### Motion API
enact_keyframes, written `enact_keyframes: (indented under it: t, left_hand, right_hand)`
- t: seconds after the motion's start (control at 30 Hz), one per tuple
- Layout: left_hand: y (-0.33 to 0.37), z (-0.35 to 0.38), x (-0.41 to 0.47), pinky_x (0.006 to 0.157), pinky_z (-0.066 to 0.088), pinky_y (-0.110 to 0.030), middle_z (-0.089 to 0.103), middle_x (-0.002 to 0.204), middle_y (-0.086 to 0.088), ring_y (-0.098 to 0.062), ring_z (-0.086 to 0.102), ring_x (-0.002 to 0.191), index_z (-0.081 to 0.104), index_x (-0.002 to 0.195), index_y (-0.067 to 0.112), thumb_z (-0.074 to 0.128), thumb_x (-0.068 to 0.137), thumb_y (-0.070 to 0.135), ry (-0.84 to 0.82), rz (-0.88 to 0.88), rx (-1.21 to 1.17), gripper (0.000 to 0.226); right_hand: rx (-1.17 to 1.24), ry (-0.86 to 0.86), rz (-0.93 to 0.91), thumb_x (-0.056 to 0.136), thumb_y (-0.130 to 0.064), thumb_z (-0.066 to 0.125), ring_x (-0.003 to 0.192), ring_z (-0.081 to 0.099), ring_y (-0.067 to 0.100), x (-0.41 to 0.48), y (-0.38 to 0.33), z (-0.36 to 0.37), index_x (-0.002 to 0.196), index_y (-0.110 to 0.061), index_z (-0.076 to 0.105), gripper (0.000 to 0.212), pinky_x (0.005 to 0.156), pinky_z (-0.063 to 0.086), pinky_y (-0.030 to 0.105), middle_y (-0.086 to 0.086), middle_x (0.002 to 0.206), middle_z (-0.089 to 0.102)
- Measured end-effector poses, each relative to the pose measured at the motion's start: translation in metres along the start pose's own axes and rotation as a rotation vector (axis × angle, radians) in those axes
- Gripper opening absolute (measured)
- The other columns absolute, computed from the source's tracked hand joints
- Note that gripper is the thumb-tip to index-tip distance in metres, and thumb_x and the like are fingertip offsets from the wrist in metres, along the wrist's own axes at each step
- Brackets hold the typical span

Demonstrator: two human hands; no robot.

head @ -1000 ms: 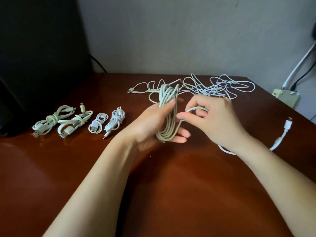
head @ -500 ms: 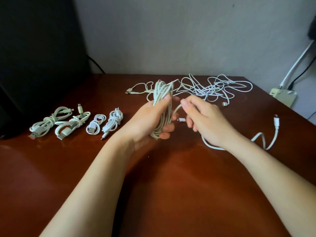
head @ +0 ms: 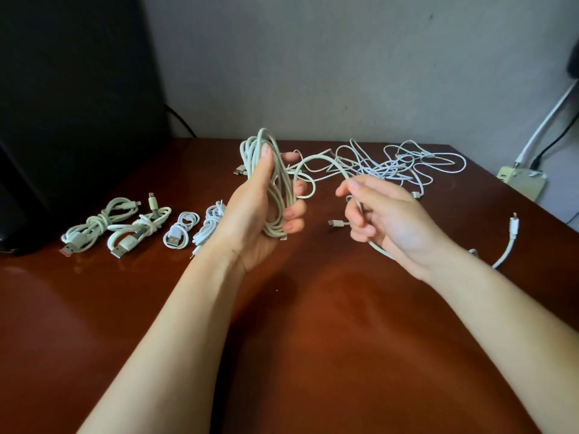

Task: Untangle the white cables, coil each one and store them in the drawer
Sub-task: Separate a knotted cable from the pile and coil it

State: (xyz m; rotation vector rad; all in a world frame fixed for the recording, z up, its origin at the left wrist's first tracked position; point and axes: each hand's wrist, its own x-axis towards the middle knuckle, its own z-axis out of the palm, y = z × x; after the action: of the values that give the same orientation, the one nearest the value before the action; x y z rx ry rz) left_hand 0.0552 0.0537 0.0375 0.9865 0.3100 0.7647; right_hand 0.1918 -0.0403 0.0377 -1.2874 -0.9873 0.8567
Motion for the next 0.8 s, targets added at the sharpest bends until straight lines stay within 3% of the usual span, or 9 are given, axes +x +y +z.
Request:
enact_keyframes:
  t: [0.2,0.37,0.7,0.8]
  left_hand:
    - [-0.008,0.005,0.000,0.042,0.026,-0.019,0.045,0.065,-0.003,-0.011,0.032,0.046,0.050,0.102,0.020,0.035,0.097,0.048,-0.028,-0.066,0.053,0.032]
    - [-0.013,0.010,-0.002,0.043,0.026,-0.020,0.047,0.066,-0.004,-0.012,0.034,0.045,0.049,0.112,0.019,0.043,0.095,0.045,-0.031,-0.142,0.105,0.031]
    - [-0.020,0.013,-0.005,0.043,0.027,-0.020,0.045,0.068,-0.006,-0.012,0.034,0.047,0.047,0.122,0.014,0.050,0.091,0.039,-0.164,-0.194,0.210,0.039]
    - [-0.022,0.014,-0.006,0.043,0.027,-0.021,0.043,0.069,-0.005,-0.011,0.034,0.048,0.045,0.103,0.011,0.055,0.080,0.042,-0.228,-0.193,0.268,0.040]
  right_hand:
    - [0.065,0.230,-0.133,0.097,-0.012,0.050,0.038,0.027,0.004,-0.004,0.001,0.009,0.086,-0.013,0.053,0.012,0.042,0.021,0.019,-0.007,0.045,0.040]
    - [0.035,0.339,-0.289,0.095,-0.004,0.053,0.043,0.037,0.002,-0.010,0.004,0.019,0.082,-0.012,0.055,0.015,0.042,0.027,0.012,-0.009,0.044,0.044]
    - [0.065,0.381,-0.418,0.094,-0.005,0.056,0.044,0.040,0.002,-0.015,0.007,0.027,0.078,-0.013,0.058,0.017,0.048,0.032,0.010,-0.008,0.047,0.047]
    - [0.077,0.347,-0.427,0.093,-0.004,0.056,0.042,0.040,0.000,-0.016,0.006,0.029,0.079,-0.010,0.059,0.016,0.047,0.032,0.009,-0.007,0.047,0.047]
